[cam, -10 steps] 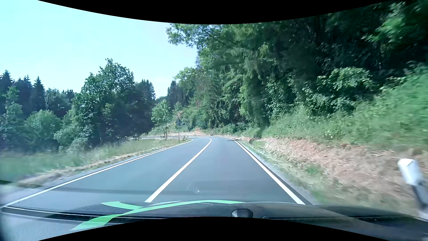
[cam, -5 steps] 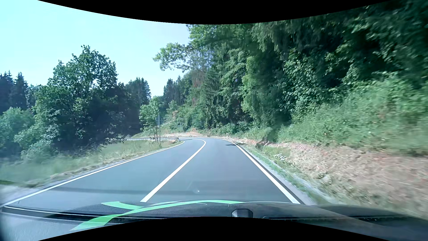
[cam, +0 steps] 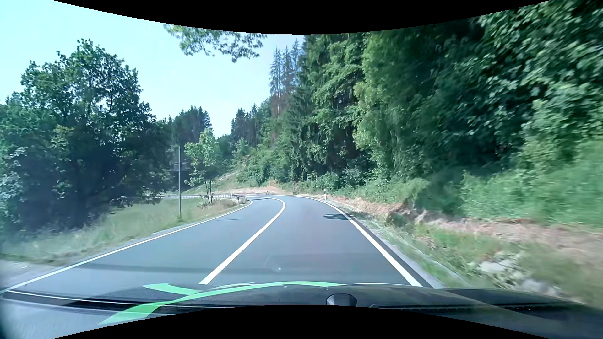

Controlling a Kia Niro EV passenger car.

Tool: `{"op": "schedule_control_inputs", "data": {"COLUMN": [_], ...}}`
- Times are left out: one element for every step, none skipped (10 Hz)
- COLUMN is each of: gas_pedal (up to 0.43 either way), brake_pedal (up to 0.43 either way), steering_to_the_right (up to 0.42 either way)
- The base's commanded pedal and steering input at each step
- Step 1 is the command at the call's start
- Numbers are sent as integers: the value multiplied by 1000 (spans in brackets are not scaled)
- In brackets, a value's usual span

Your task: Follow the waypoints while adhering to traffic rules and regulations

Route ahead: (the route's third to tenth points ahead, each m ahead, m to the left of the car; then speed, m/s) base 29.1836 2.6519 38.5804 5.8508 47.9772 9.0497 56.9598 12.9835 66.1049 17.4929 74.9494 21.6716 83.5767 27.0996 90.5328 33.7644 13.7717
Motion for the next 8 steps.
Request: {"op": "schedule_control_inputs", "data": {"gas_pedal": [98, 118, 130, 138, 150, 150, 150, 157], "brake_pedal": [0, 0, 0, 0, 0, 0, 0, 0], "steering_to_the_right": [-20, -21, -22, -23, -22, -23, -23, -23]}}
